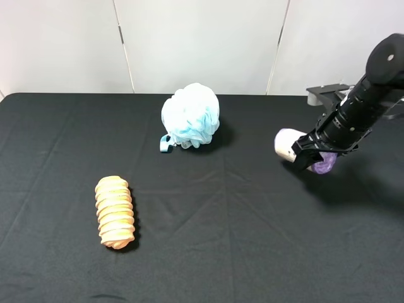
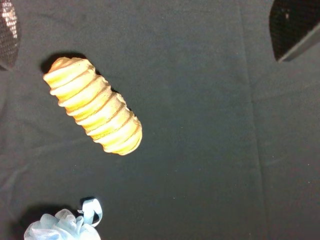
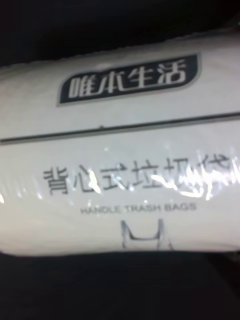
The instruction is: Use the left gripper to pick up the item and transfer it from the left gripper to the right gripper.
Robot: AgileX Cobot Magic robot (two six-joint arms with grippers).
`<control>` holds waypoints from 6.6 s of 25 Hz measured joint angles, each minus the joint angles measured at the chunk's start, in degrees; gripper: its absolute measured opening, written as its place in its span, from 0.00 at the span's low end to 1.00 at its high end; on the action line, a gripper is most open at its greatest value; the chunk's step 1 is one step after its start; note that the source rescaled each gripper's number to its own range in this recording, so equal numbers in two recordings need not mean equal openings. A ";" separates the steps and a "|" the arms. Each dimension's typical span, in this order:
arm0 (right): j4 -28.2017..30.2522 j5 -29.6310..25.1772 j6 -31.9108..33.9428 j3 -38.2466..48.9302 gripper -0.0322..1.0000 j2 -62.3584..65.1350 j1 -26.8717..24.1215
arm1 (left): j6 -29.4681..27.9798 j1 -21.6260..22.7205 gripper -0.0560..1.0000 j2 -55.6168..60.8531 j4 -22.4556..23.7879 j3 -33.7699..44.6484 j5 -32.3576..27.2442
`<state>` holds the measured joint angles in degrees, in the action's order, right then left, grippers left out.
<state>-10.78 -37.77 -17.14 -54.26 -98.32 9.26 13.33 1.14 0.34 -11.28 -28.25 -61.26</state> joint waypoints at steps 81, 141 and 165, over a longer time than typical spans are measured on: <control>2.74 -21.84 8.88 13.83 0.99 58.75 0.00 | 0.00 0.00 1.00 0.00 0.00 0.00 0.05; 9.10 -20.43 14.86 25.79 1.00 98.62 -12.71 | 0.00 4.62 1.00 0.00 0.00 0.00 0.05; 9.10 -20.43 14.86 25.79 1.00 98.62 -12.71 | -0.19 7.13 1.00 0.00 3.06 0.00 0.05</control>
<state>-1.68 -58.21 -2.28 -28.47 0.29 -3.45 13.13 8.27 0.34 -8.22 -28.25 -61.21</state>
